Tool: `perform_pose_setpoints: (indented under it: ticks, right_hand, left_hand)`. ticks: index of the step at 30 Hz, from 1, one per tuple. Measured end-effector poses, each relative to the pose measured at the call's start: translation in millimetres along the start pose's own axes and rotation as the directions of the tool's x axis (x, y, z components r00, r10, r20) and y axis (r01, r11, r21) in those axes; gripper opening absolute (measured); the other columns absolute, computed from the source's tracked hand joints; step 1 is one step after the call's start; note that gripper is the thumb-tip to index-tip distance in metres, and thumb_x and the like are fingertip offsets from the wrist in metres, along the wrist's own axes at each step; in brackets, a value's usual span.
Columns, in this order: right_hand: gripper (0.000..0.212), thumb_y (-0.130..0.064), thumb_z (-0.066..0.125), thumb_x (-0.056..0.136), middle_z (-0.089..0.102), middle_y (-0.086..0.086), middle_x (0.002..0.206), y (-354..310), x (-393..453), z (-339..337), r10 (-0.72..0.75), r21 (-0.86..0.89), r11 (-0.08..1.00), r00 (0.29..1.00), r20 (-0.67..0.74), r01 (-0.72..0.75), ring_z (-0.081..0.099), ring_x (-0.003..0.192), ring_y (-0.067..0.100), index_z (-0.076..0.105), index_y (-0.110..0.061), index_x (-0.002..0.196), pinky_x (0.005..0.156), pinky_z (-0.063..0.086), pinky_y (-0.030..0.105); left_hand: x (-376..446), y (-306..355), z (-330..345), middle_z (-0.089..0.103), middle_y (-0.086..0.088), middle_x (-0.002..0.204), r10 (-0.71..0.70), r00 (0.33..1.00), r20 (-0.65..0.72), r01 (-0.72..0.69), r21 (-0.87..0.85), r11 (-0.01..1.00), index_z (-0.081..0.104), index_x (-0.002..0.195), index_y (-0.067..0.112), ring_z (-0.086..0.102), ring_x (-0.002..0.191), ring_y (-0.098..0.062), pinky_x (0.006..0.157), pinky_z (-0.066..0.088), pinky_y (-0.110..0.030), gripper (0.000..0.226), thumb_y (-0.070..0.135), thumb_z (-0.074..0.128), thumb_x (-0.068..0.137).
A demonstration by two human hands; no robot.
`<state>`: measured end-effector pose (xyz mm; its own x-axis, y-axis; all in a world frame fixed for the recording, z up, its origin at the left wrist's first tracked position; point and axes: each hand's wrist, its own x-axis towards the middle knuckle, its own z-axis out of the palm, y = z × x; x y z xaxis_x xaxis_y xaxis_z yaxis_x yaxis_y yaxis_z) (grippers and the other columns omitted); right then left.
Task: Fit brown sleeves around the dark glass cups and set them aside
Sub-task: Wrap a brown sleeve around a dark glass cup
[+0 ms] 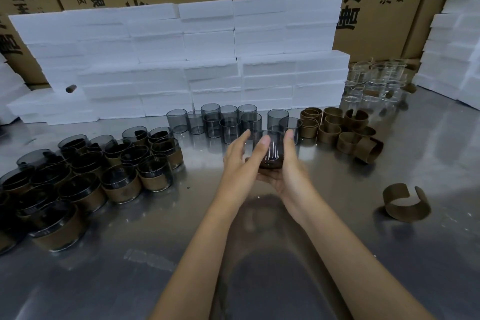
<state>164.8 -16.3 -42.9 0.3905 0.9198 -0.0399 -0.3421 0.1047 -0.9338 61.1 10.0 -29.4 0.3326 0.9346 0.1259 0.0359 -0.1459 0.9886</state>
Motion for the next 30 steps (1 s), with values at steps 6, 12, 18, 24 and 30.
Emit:
perform_pose_setpoints:
  ticks: [6, 12, 18, 24, 30]
  right_hand:
    - [0.04, -0.041, 0.043, 0.108, 0.08, 0.002, 0.088, 3.6, 3.0, -7.2, -0.136, -0.059, 0.99, 0.98, -0.148, 0.129, 0.074, 0.082, 0.019, 0.073, -0.017, 0.097, 0.064, 0.057, 0.024]
    - [0.028, -0.034, 0.056, 0.104, 0.075, 0.007, 0.109, -1.4, -1.0, -7.3, -0.145, -0.021, 0.989, 0.978, -0.148, 0.144, 0.069, 0.099, 0.017, 0.071, -0.012, 0.112, 0.078, 0.054, 0.028]
    - [0.044, -0.046, 0.049, 0.104, 0.077, 0.014, 0.104, -8.6, -7.3, -7.5, 0.136, 0.266, 0.952, 0.988, 0.07, -0.15, 0.073, 0.102, 0.029, 0.069, -0.008, 0.114, 0.099, 0.054, 0.04]
    - [0.034, -0.03, 0.046, 0.108, 0.073, 0.017, 0.117, -10.9, -4.2, -11.3, 0.156, 0.382, 0.908, 0.985, 0.068, -0.17, 0.067, 0.111, 0.03, 0.068, -0.005, 0.118, 0.092, 0.06, 0.039]
    - [0.042, -0.034, 0.045, 0.108, 0.069, 0.022, 0.123, -13.9, -4.1, -11.7, 0.2, 0.377, 0.904, 0.979, 0.044, -0.202, 0.066, 0.115, 0.031, 0.063, -0.001, 0.127, 0.095, 0.054, 0.037]
  left_hand:
    - [7.1, -3.2, -7.4, 0.067, -0.002, 0.108, 0.178, 0.981, -0.082, -0.181, -0.031, 0.983, 0.06, 0.119, 0.039, 0.064, 0.083, 0.006, 0.07, 0.053, -0.015, 0.022, 0.024, 0.062, 0.102]
    - [5.4, 0.2, -4.2, 0.076, 0.008, 0.101, 0.056, 0.99, -0.126, -0.078, -0.174, 0.982, 0.067, 0.112, 0.031, 0.072, 0.106, -0.016, 0.09, 0.058, -0.03, 0.012, 0.032, 0.062, 0.101]
    - [3.5, 2.7, -7.8, 0.077, 0.018, 0.102, 0.076, 0.996, -0.053, -0.086, -0.233, 0.969, 0.065, 0.119, 0.027, 0.07, 0.101, 0.003, 0.084, 0.05, -0.01, 0.025, 0.013, 0.064, 0.099]
    - [1.2, -0.5, -2.1, 0.073, 0.006, 0.122, 0.143, 0.986, 0.087, -0.129, -0.149, 0.98, 0.063, 0.127, 0.025, 0.065, 0.118, -0.005, 0.095, 0.048, -0.014, 0.045, -0.002, 0.068, 0.091]
    - [3.2, -2.8, 0.2, 0.07, 0.001, 0.122, 0.164, 0.979, 0.12, -0.149, -0.126, 0.981, 0.061, 0.125, 0.02, 0.065, 0.12, -0.01, 0.104, 0.049, -0.022, 0.054, -0.005, 0.081, 0.081]
